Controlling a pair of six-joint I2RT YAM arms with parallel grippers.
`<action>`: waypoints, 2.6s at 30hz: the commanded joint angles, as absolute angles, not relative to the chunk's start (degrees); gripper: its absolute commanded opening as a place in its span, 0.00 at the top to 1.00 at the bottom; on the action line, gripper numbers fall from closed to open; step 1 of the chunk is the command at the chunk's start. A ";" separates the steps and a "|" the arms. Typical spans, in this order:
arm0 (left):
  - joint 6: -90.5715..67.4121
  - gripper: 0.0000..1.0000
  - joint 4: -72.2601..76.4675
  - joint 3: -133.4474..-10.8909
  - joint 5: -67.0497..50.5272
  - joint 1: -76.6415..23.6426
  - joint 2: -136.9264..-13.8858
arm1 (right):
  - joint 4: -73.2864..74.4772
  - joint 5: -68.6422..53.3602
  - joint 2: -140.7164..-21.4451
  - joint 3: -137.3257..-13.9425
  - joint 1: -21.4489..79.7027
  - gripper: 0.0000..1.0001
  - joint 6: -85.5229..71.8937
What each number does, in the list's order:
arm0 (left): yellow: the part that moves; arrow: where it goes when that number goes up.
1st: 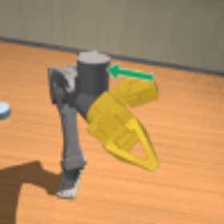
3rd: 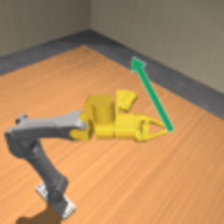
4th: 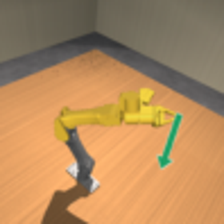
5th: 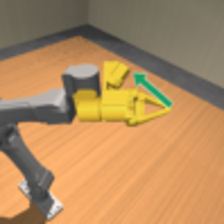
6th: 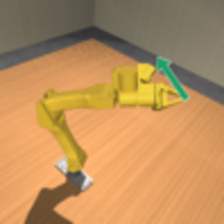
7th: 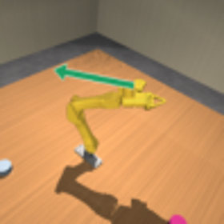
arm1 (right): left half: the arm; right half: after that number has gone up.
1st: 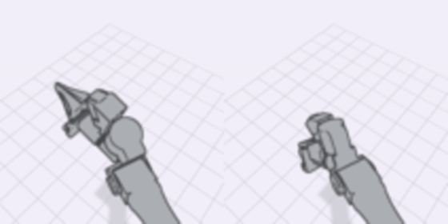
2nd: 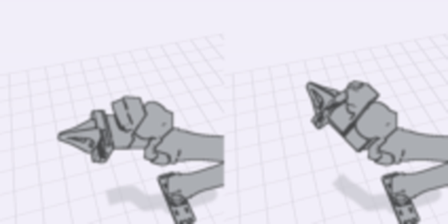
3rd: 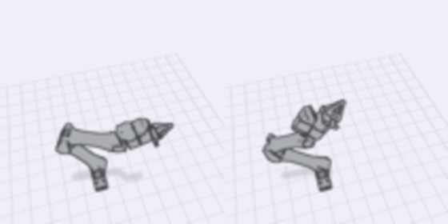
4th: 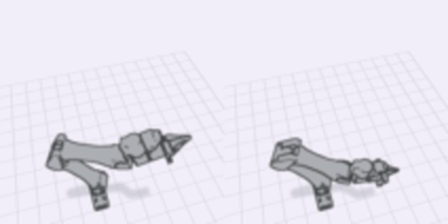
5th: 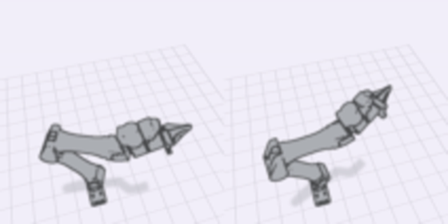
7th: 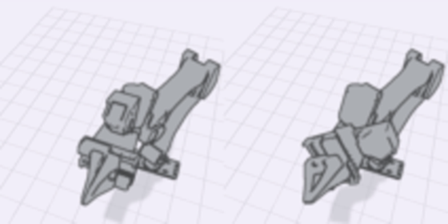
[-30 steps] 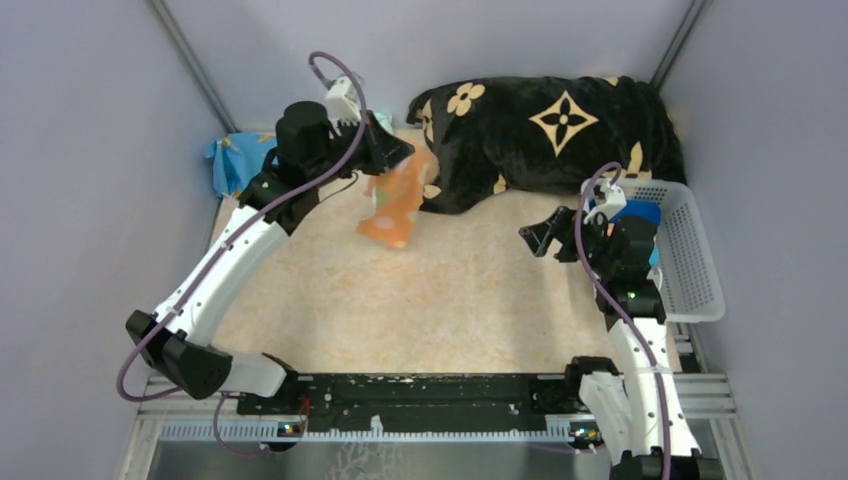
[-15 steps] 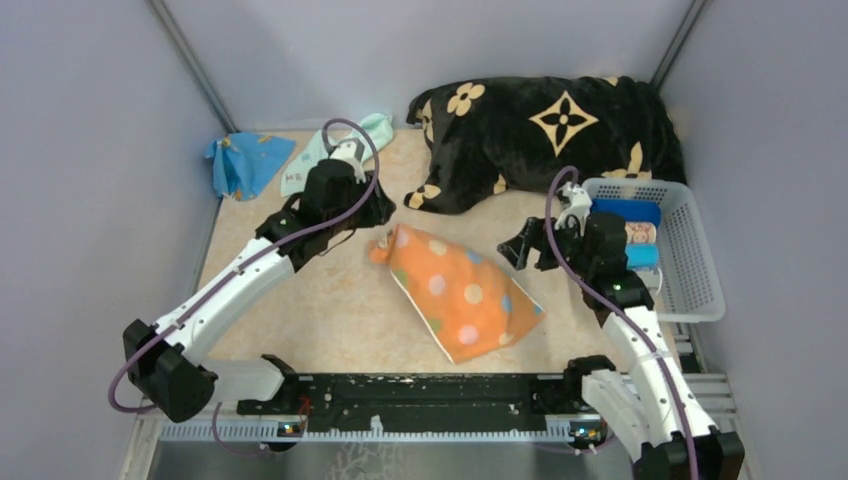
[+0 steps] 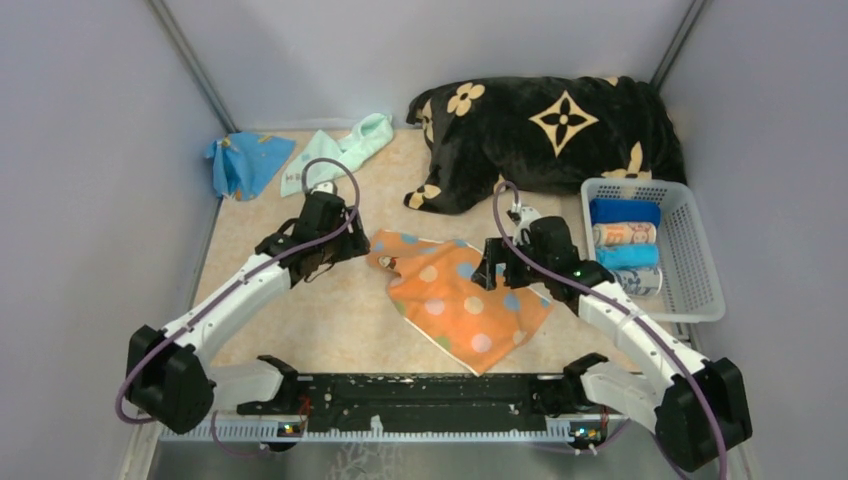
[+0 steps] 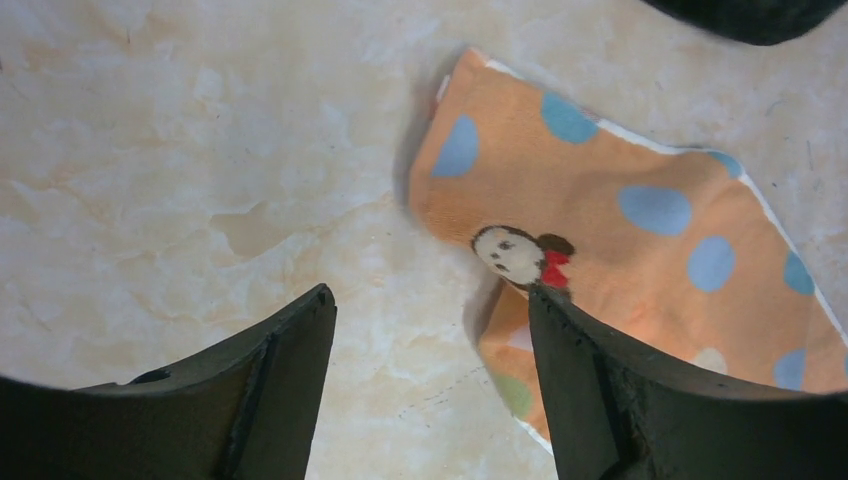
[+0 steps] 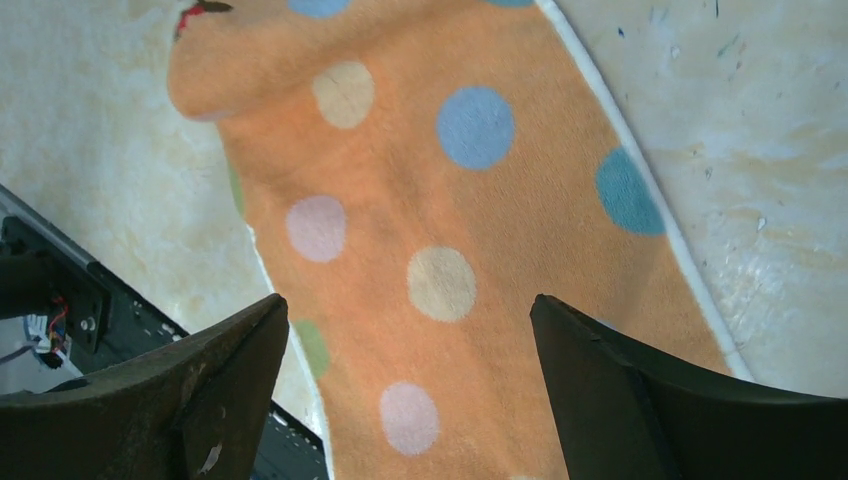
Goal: Roll the towels
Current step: Place the towel at the center of the board, then flatten out the towel at the center of the board.
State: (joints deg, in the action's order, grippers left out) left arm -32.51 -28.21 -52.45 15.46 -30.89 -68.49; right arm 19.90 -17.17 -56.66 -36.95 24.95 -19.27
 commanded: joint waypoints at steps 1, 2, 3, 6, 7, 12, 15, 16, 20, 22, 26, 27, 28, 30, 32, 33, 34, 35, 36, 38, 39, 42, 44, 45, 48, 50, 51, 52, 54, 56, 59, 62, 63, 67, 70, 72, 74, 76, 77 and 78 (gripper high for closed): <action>-35.42 0.23 -22.41 -47.23 3.15 -22.84 -71.01 | 20.13 -14.13 -60.07 -35.22 25.50 0.09 -22.97; -35.95 0.23 -20.53 -45.29 -0.15 -20.65 -71.59 | 19.76 -13.75 -61.19 -34.86 25.54 0.09 -23.47; -36.42 0.23 -18.86 -44.20 -3.04 -18.98 -72.15 | 19.26 -13.19 -62.95 -34.47 25.50 0.09 -24.05; -37.40 0.22 -15.72 -42.99 -7.71 -16.42 -74.35 | 17.12 -11.12 -67.19 -34.02 25.24 0.09 -25.08; -37.56 0.22 -15.13 -43.09 -8.65 -15.98 -75.10 | 16.36 -10.82 -68.36 -34.02 24.93 0.09 -25.19; -36.63 0.21 -13.34 -46.94 -8.16 -14.12 -80.20 | 13.89 -7.41 -72.18 -34.46 24.09 0.09 -24.90; -35.44 0.23 -14.83 -52.59 -7.45 -13.97 -85.69 | 13.95 -6.44 -73.21 -35.32 24.00 0.10 -24.12; -34.80 0.24 -14.85 -54.61 -8.06 -13.97 -88.14 | 14.09 -6.10 -73.63 -35.52 24.00 0.10 -23.90; -33.60 0.35 -17.44 -62.67 -10.15 -14.11 -98.49 | 14.21 -5.78 -75.65 -36.16 23.91 0.10 -23.47; -33.33 0.40 -17.63 -64.55 -10.78 -14.63 -101.77 | 14.24 -5.33 -76.29 -36.25 23.91 0.10 -23.40; -32.19 0.46 -18.70 -66.89 -8.40 -16.85 -105.42 | 14.09 -4.49 -77.25 -36.28 23.86 0.10 -23.25; -31.82 0.46 -19.25 -67.48 -7.27 -17.48 -106.11 | 14.13 -4.14 -77.67 -36.41 23.89 0.10 -23.14; -31.45 0.48 -19.73 -67.94 -6.68 -17.95 -106.76 | 14.15 -3.97 -78.08 -36.51 23.84 0.10 -23.01; -30.94 0.54 -20.68 -68.57 -5.50 -18.78 -107.64 | 14.13 -3.71 -79.06 -36.90 23.82 0.10 -22.71; -30.44 0.69 -22.07 -68.53 -3.87 -19.14 -107.73 | 14.12 -3.52 -80.03 -37.36 23.82 0.11 -22.45; -30.28 0.76 -24.52 -68.45 -2.12 -19.09 -107.32 | 14.57 -3.37 -80.40 -37.73 23.82 0.11 -22.23; -30.36 0.82 -27.24 -68.40 0.99 -19.01 -106.60 | 15.06 -3.20 -80.68 -38.19 23.82 0.11 -22.00; -30.34 0.86 -29.51 -67.92 4.19 -18.90 -105.20 | 15.45 -3.11 -80.76 -38.56 23.82 0.12 -21.67; -30.05 0.90 -31.09 -66.85 6.47 -18.78 -103.48 | 15.65 -2.94 -80.70 -38.80 23.82 0.12 -21.30; -29.77 0.94 -33.41 -64.51 10.44 -18.72 -99.52 | 15.68 -3.74 -80.65 -39.23 23.89 0.12 -20.39; -29.67 0.95 -34.22 -63.33 11.57 -18.68 -97.01 | 15.64 -4.26 -80.79 -39.51 23.90 0.12 -19.73; -29.48 0.98 -36.80 -61.24 16.55 -18.55 -92.99 | 16.32 -4.87 -81.68 -41.39 24.31 0.12 -17.62; -28.74 0.98 -37.62 -61.22 18.50 -18.47 -91.82 | 17.32 -4.96 -82.54 -43.29 24.96 0.12 -16.28; -28.26 0.97 -37.85 -61.83 18.90 -18.41 -91.92 | 17.92 -5.11 -82.92 -44.43 25.22 0.12 -15.76; -26.21 0.94 -40.17 -65.89 19.43 -18.20 -93.96 | 20.31 -4.08 -82.63 -47.91 25.40 0.12 -14.31; -24.33 0.92 -40.94 -67.82 18.86 -18.11 -95.41 | 22.23 -1.19 -81.65 -49.95 25.35 0.12 -13.91; -23.44 0.91 -41.04 -68.50 18.34 -18.03 -96.13 | 23.52 0.36 -81.31 -51.06 25.21 0.11 -13.69; -22.72 0.91 -41.54 -69.42 17.84 -17.95 -96.90 | 24.96 1.64 -81.16 -52.35 24.68 0.11 -13.55; -21.49 0.86 -42.61 -70.74 17.81 -17.70 -98.23 | 27.52 3.83 -81.20 -54.03 22.33 0.11 -13.80; -20.27 0.77 -43.14 -71.40 17.06 -16.89 -99.36 | 28.79 4.20 -81.73 -54.31 18.19 0.13 -14.05; -19.27 0.63 -42.61 -71.67 14.13 -15.10 -99.59 | 29.58 4.82 -82.43 -53.93 15.16 0.15 -12.58; -18.05 0.54 -40.81 -72.02 9.57 -12.86 -98.57 | 29.26 4.43 -82.48 -52.63 14.99 0.17 -12.91; -17.66 0.51 -40.59 -72.60 8.40 -12.37 -98.64 | 29.07 3.81 -82.64 -52.13 15.01 0.18 -13.19; -16.26 0.44 -41.38 -75.31 6.57 -11.80 -100.80 | 28.32 3.14 -83.11 -50.45 15.02 0.27 -13.87; -15.59 0.41 -41.89 -76.40 6.52 -11.38 -102.16 | 27.98 3.48 -84.01 -49.80 15.03 0.34 -14.10; -15.53 0.40 -41.52 -76.10 6.13 -11.12 -102.46 | 27.91 4.30 -84.98 -49.86 15.02 0.39 -14.16; -15.33 0.40 -41.12 -75.56 5.83 -11.01 -102.48 | 27.86 4.31 -86.21 -50.36 15.03 0.45 -14.07; -15.11 0.40 -40.91 -75.08 5.75 -10.99 -102.57 | 27.43 4.31 -87.23 -50.49 15.03 0.46 -14.06; -15.04 0.40 -40.73 -74.89 5.72 -10.99 -102.64 | 27.22 4.31 -87.80 -50.39 15.03 0.47 -14.04; -14.84 0.40 -40.70 -74.73 5.65 -10.99 -102.63 | 27.21 4.31 -88.40 -50.32 15.03 0.49 -13.99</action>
